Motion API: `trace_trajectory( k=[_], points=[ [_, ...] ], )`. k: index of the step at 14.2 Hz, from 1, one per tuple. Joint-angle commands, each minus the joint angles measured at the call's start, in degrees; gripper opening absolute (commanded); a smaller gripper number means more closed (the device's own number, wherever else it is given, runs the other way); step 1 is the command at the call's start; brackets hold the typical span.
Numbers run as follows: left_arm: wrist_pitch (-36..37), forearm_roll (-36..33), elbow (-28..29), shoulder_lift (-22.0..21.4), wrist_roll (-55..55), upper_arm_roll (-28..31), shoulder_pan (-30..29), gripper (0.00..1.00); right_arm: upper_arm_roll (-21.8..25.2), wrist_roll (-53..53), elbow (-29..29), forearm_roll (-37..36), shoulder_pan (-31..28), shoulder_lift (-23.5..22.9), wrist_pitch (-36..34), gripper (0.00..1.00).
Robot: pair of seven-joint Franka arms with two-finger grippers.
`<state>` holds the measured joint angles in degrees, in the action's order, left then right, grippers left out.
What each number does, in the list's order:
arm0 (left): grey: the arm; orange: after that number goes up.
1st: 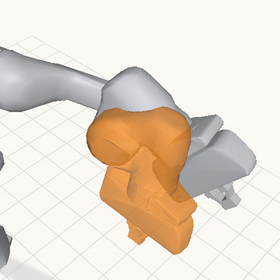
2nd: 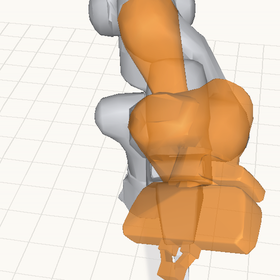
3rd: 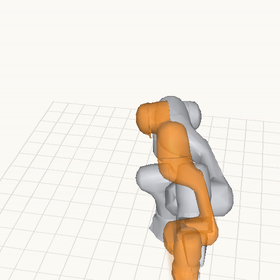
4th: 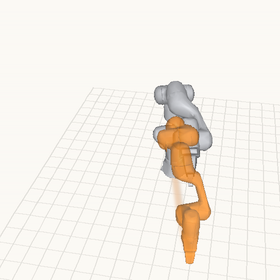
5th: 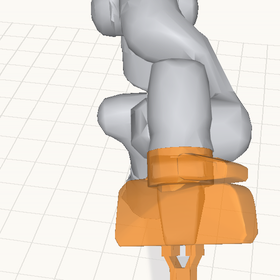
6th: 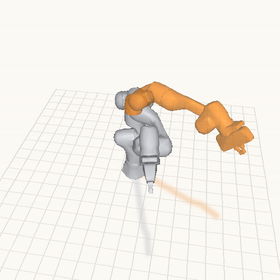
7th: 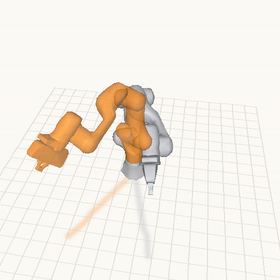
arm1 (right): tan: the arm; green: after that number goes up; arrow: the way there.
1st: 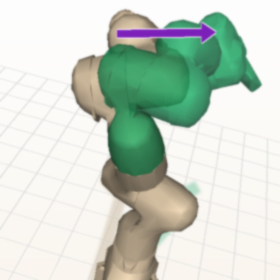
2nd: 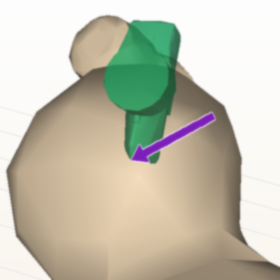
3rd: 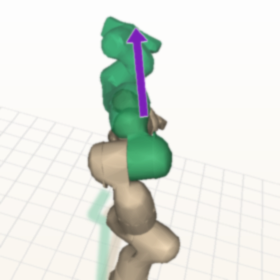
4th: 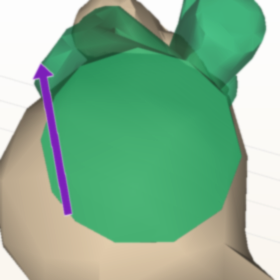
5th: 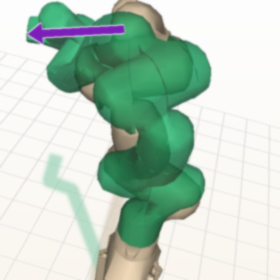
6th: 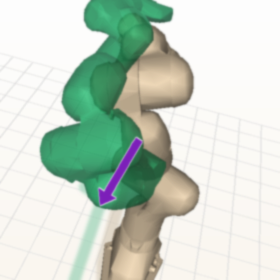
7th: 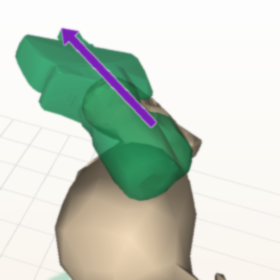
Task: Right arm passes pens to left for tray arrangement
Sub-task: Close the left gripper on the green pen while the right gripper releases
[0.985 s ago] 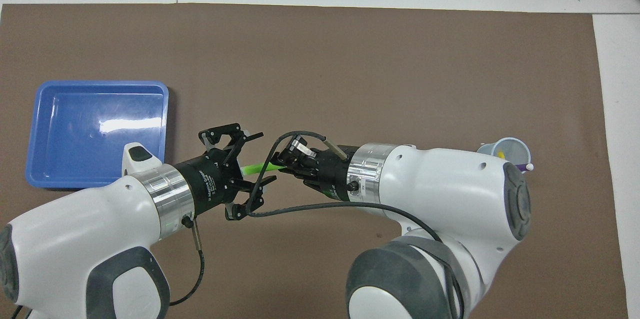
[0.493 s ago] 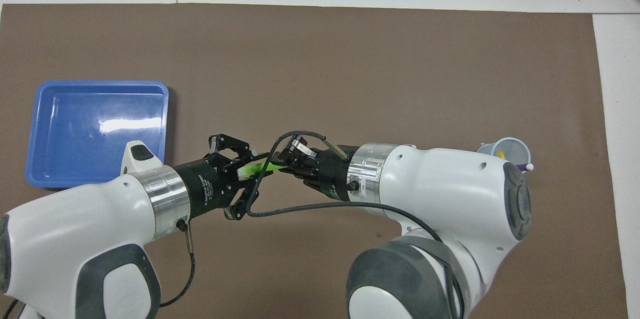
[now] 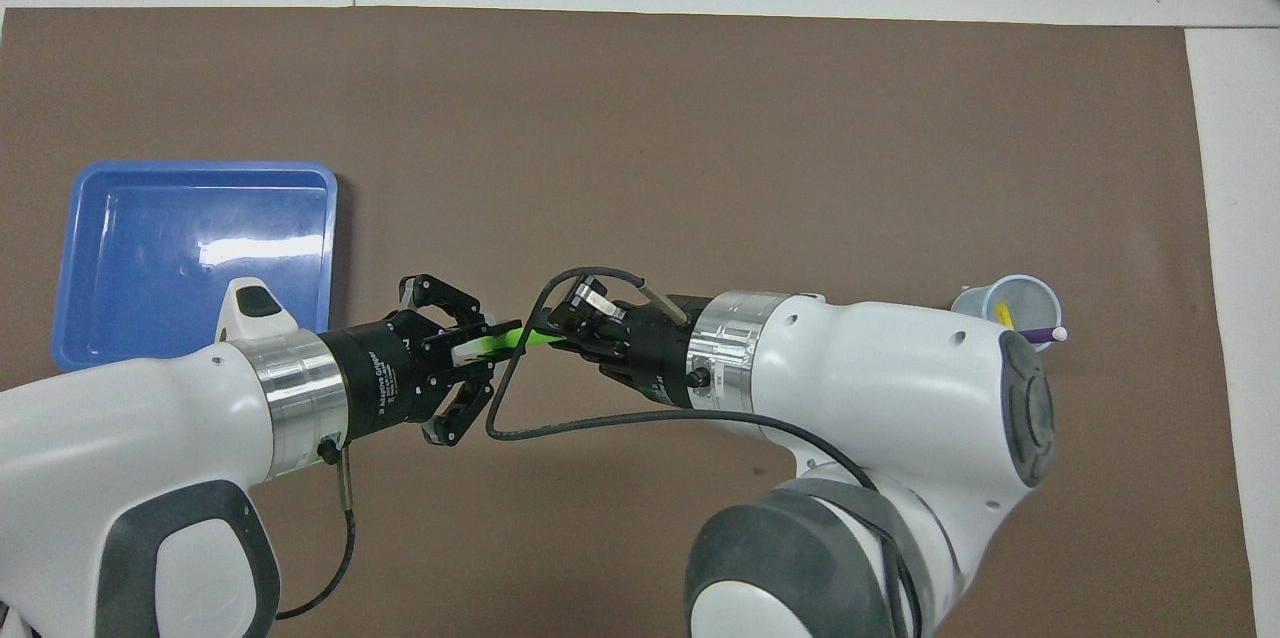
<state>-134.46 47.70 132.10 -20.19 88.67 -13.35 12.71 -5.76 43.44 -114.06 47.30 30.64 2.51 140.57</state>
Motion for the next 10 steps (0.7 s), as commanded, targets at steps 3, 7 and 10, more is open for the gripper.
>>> trace_trajectory(
  k=[3, 7, 10],
  points=[
    [3.7, -0.1, 0.4, -1.8, -2.2, -0.1, -0.7, 0.0, 0.4, -0.4, -0.1, 1.1, -0.6, 0.0, 0.1, 0.72],
    [4.0, -0.2, -0.1, -1.8, -2.5, -0.1, -0.8, 0.0, 0.5, -1.2, 0.0, 0.2, -0.6, 0.0, -0.6, 1.0],
    [6.2, -0.4, -0.2, -1.8, -10.4, 0.0, -3.0, 0.0, 0.7, -9.5, 0.1, -6.3, -4.7, 0.6, -10.7, 1.0]
  ],
)
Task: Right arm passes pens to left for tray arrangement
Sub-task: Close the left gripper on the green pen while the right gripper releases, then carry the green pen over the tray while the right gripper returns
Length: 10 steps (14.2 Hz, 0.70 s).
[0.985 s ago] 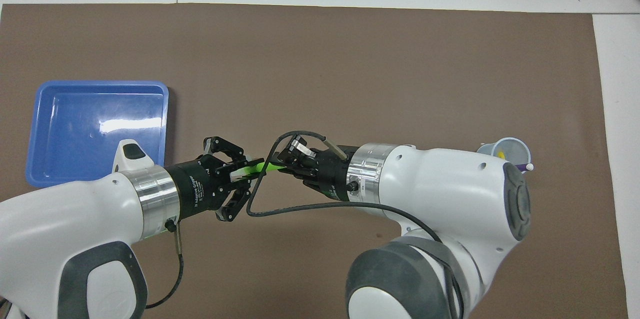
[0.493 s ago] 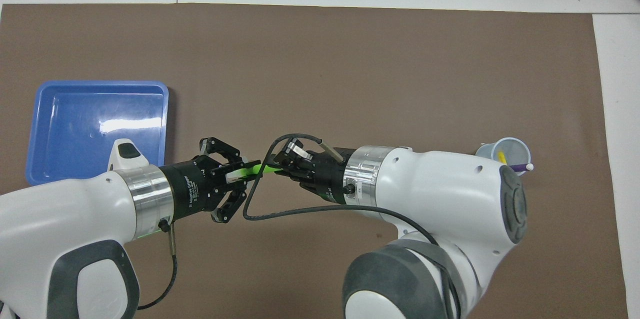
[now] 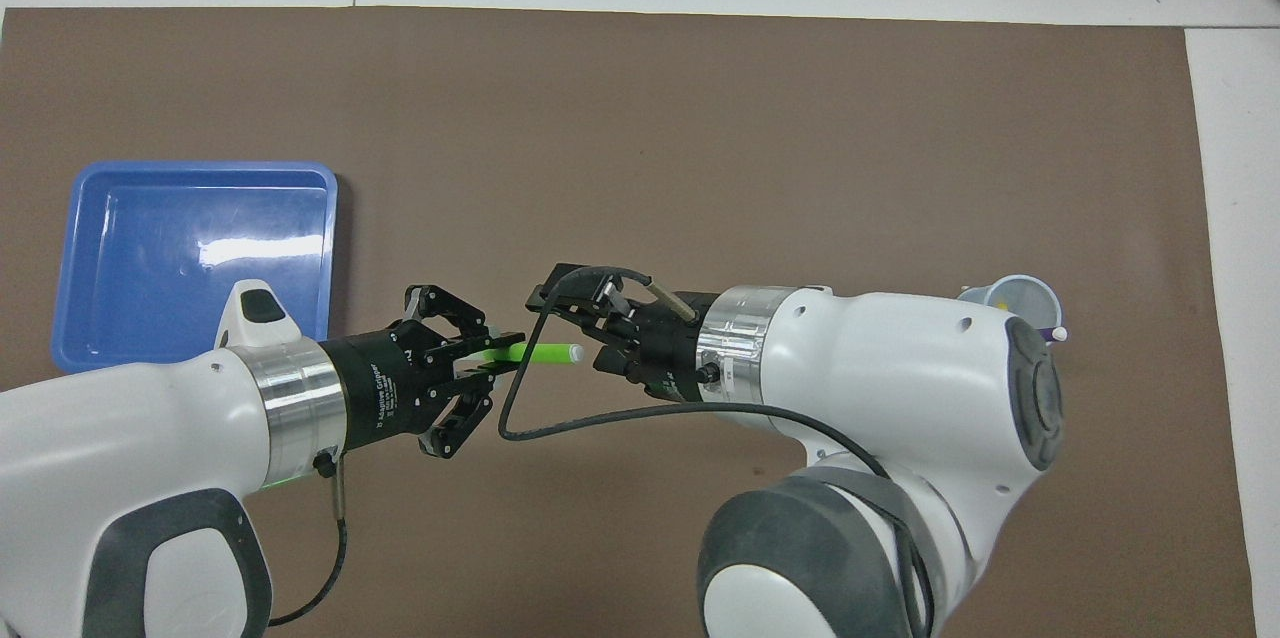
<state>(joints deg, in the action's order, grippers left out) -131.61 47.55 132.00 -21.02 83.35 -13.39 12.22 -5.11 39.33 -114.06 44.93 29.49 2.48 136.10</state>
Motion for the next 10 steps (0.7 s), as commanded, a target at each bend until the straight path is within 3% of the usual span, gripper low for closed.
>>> trace_trajectory(
  k=[1, 4, 10],
  points=[
    [6.2, -1.2, -0.5, -0.9, -10.1, 0.0, -4.3, 0.0, 0.1, -9.7, 0.2, -8.3, -5.5, 0.9, -11.5, 1.0],
    [15.8, -6.4, -3.0, -0.8, -25.1, 0.0, -9.2, 0.0, 0.2, -25.1, 0.5, -20.1, -9.3, 2.9, -23.7, 1.0],
    [27.6, -21.9, -5.0, -0.8, -53.1, 3.4, -11.8, 0.0, 0.3, -52.9, 1.6, -35.9, -18.1, 5.8, -36.1, 1.0]
  ],
)
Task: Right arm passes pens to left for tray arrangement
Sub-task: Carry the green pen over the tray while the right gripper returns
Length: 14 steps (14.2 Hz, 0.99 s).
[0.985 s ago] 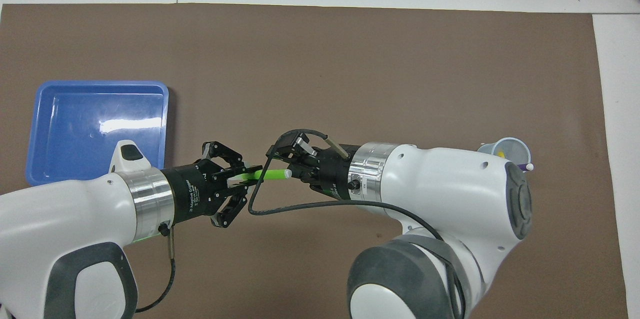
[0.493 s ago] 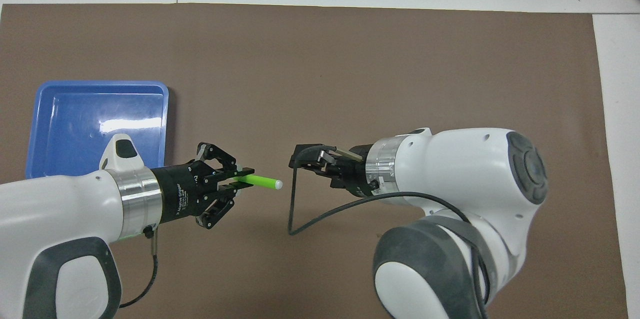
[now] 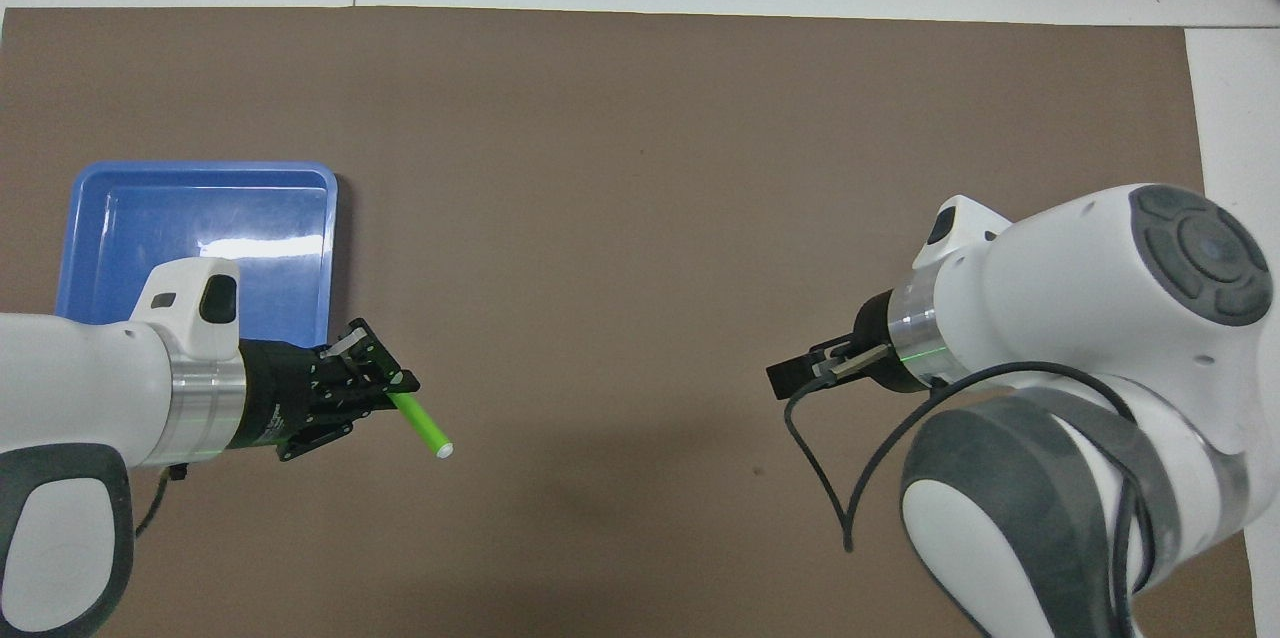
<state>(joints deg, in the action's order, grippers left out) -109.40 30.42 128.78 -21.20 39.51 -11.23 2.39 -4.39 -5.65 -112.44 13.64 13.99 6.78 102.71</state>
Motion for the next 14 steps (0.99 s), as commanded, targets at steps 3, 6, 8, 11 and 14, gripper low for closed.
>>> trace_trajectory(
  k=[3, 6, 8, 11, 14],
  points=[
    [7.9, -11.6, -2.2, -0.2, -23.1, 1.4, -6.3, 0.0, -0.5, -22.1, -0.5, -9.3, -9.1, 1.6, -3.0, 1.0],
    [8.1, -16.3, -2.1, 1.4, -32.7, 1.4, -8.3, 0.0, -0.5, -31.7, -3.2, -13.9, -11.2, 2.3, 0.5, 1.0],
    [7.5, -19.0, -2.2, 2.7, -38.1, 1.4, -9.7, 0.0, -0.5, -35.3, -7.0, -14.0, -14.7, 2.9, 6.5, 1.0],
    [5.8, -21.7, -2.4, 5.8, -42.3, 1.4, -10.5, 0.0, -0.5, -41.9, -10.3, -14.0, -17.3, 1.9, 11.4, 1.0],
    [2.4, -21.8, -2.4, 9.3, -43.2, 1.4, -11.6, 0.0, -0.4, -48.4, -11.0, -14.3, -18.7, 0.4, 13.0, 0.99]
  ],
)
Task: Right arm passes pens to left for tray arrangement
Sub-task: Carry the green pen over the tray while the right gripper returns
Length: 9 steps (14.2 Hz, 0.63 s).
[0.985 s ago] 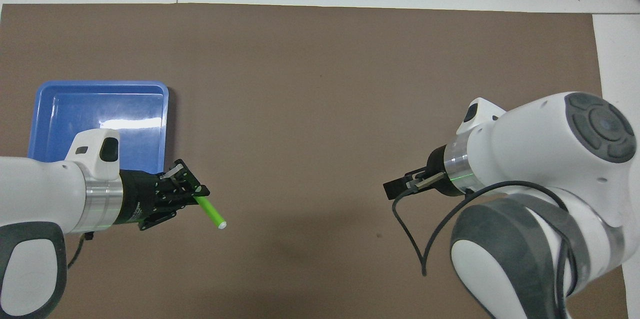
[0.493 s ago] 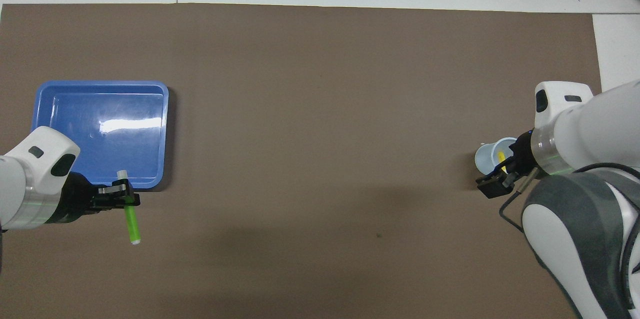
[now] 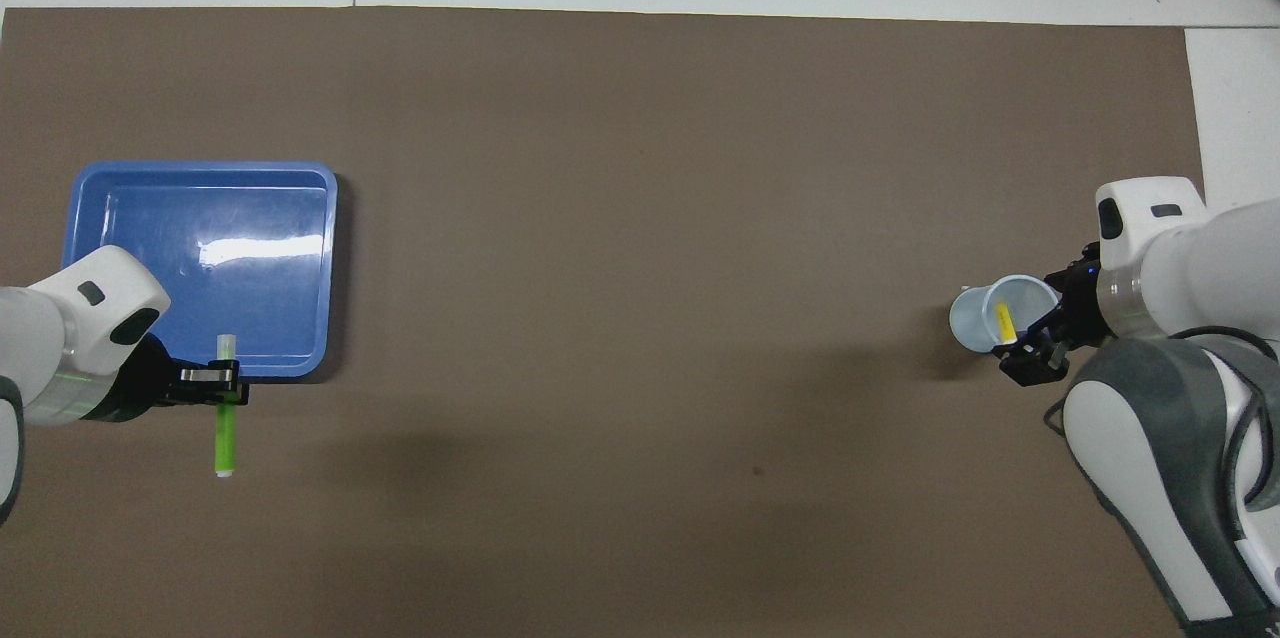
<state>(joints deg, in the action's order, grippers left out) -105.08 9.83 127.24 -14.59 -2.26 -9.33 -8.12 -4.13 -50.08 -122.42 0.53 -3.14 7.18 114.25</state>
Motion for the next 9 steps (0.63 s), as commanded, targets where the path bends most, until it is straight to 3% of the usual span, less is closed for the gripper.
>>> trace_trajectory(
  k=[1, 5, 9],
  points=[
    [-3.5, -1.3, -0.8, 3.9, -1.5, -0.5, -1.5, 0.0, -0.8, -4.7, -1.2, -1.4, -2.6, -0.7, 2.2, 0.97],
    [-9.7, -3.7, -0.9, 9.2, -1.4, -0.5, -1.7, 0.0, -0.8, -7.3, -1.9, -1.4, -7.6, -4.1, 5.3, 0.86],
    [-13.7, -5.6, -1.0, 12.4, -1.5, -0.5, -2.1, 0.0, -0.8, -1.5, -2.0, -1.4, -7.4, -4.5, 4.8, 0.78]
  ],
)
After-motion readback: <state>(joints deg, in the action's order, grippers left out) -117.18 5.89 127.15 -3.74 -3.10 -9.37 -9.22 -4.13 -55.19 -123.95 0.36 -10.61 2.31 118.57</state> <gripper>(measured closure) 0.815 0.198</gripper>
